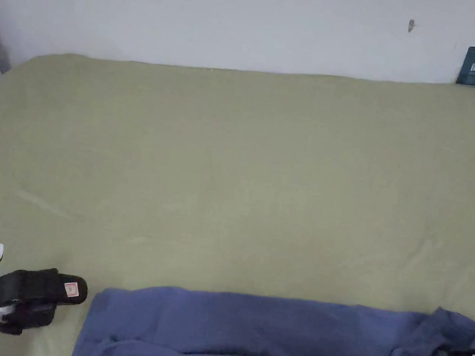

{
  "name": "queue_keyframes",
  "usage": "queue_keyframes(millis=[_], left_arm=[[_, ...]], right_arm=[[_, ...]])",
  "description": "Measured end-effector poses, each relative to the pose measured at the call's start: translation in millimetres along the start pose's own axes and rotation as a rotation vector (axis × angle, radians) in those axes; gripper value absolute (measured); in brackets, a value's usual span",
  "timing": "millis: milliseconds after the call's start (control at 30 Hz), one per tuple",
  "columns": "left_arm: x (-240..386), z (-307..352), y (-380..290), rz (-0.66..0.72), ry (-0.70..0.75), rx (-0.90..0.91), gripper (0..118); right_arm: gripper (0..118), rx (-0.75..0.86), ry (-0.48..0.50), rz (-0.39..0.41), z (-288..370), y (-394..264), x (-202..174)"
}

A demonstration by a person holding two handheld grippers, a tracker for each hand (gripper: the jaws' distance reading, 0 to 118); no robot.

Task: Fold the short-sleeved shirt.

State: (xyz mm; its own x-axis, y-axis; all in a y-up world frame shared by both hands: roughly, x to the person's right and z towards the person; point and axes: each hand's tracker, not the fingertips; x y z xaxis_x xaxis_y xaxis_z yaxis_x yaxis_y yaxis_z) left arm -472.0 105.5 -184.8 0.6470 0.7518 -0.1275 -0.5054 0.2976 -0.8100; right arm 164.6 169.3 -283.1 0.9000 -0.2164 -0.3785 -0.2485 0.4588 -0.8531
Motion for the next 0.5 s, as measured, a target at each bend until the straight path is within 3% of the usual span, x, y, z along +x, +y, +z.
queue_keyframes(millis=[167,267,433,467,500], left_arm=[[-12,-40,-13,0.150,0.007,-0.065,118],[-7,-42,-21,0.037,-0.039,0.026,118],[-4,-53,-34,0.043,-0.146,-0.052,114],[-6,-57,-36,0.029,-0.120,-0.057,110],[-3,-59,-38,-0.004,-0.074,-0.058,92]], right_arm=[[0,-0.003,0.010,-0.012,-3,1,1],[0,-0.003,0.017,-0.019,-7,4,0],[0,-0.018,0.031,-0.009,-17,6,-6],[0,-0.019,0.032,-0.008,-18,7,-7],[0,-0.018,0.037,-0.008,-18,7,-8]])
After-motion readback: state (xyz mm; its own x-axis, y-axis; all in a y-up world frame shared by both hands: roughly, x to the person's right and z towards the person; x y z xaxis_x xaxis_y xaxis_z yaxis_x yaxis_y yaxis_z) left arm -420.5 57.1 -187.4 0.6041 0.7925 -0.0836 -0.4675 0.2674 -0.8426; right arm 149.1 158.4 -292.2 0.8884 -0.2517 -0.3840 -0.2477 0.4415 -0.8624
